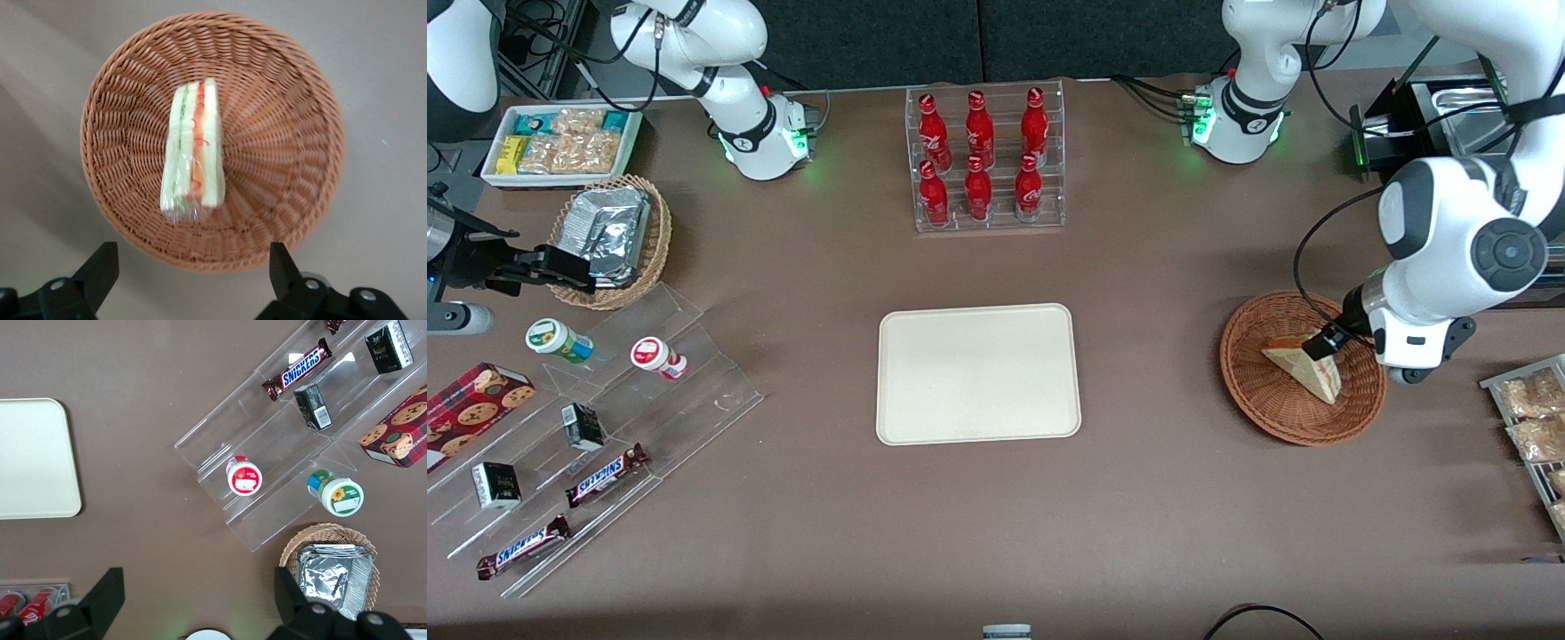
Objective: Place sandwich from basket to tray
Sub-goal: 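Close the left gripper on the wrapped sandwich wedge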
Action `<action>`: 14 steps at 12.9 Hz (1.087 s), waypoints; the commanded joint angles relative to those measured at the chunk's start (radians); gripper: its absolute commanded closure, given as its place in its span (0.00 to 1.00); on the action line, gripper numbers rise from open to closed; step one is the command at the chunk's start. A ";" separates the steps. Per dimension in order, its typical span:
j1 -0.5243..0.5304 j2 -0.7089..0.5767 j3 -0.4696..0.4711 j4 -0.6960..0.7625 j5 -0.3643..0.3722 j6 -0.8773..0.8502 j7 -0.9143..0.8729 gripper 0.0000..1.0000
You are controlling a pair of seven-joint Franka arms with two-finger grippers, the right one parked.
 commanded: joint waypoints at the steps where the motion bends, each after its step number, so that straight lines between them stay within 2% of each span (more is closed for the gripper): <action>1: -0.005 0.073 0.006 -0.003 0.012 0.071 -0.047 0.00; 9: -0.005 0.266 0.029 -0.007 0.012 0.230 -0.050 0.02; 11: -0.005 0.271 0.029 -0.002 0.012 0.229 -0.049 0.66; 12: -0.006 0.262 0.029 0.003 0.014 0.215 -0.032 0.85; 14: -0.018 0.243 0.025 0.054 0.015 0.153 -0.032 1.00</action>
